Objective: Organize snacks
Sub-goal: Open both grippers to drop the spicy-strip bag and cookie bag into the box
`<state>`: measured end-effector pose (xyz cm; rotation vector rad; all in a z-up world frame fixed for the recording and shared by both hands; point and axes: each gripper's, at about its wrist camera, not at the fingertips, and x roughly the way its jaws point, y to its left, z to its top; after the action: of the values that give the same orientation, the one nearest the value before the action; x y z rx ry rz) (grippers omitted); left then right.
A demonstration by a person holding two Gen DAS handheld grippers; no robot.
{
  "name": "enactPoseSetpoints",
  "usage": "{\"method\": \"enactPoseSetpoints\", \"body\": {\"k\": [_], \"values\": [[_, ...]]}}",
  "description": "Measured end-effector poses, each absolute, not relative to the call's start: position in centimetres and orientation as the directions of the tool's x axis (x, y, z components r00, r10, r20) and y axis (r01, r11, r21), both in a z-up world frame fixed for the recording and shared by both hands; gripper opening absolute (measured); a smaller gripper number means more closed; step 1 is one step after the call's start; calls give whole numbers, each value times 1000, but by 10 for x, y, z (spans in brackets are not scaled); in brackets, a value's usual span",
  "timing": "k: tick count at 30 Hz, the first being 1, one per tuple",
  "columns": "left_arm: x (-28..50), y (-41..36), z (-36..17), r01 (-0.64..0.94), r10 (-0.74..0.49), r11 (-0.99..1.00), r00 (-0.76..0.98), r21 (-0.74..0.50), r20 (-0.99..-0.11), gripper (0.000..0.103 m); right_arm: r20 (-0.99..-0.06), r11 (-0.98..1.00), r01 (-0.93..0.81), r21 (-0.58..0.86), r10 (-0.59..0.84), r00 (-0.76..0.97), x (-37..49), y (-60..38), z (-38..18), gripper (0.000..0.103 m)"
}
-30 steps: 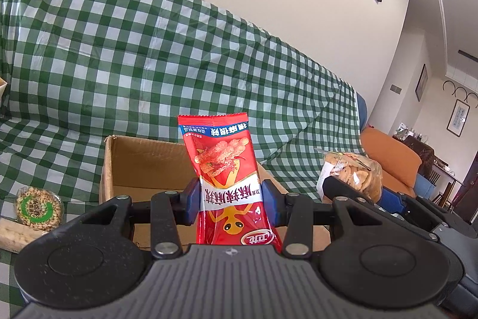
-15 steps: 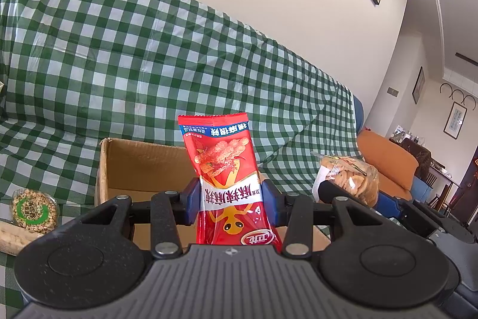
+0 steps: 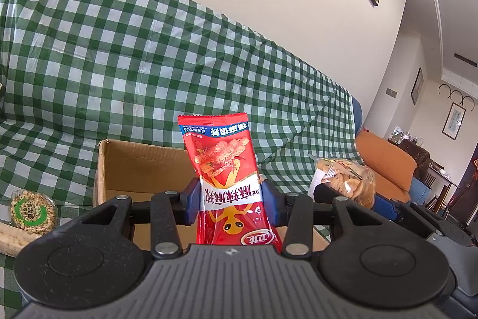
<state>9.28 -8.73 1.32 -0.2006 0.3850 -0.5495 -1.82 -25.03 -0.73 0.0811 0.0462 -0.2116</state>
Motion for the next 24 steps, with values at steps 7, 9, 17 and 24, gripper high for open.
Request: {"method": "enactPoseSetpoints", "body": {"k": [7, 9, 17, 24], "values": [[93, -87, 13, 469, -543, 836, 784, -286, -301, 47, -53, 975, 210, 69, -207, 977, -18, -250, -6, 51], [93, -87, 14, 469, -543, 835, 784, -287, -300, 47, -53, 975, 209, 70, -205, 977, -18, -250, -6, 51], [91, -92, 17, 478, -548, 833, 780, -277, -302, 73, -76, 979, 199, 44, -195, 978, -13, -246, -8, 75], [85, -82, 21, 463, -518, 851, 814, -246, -261, 57, -78, 980, 194, 51, -189, 979, -12, -248, -8, 75]]}}
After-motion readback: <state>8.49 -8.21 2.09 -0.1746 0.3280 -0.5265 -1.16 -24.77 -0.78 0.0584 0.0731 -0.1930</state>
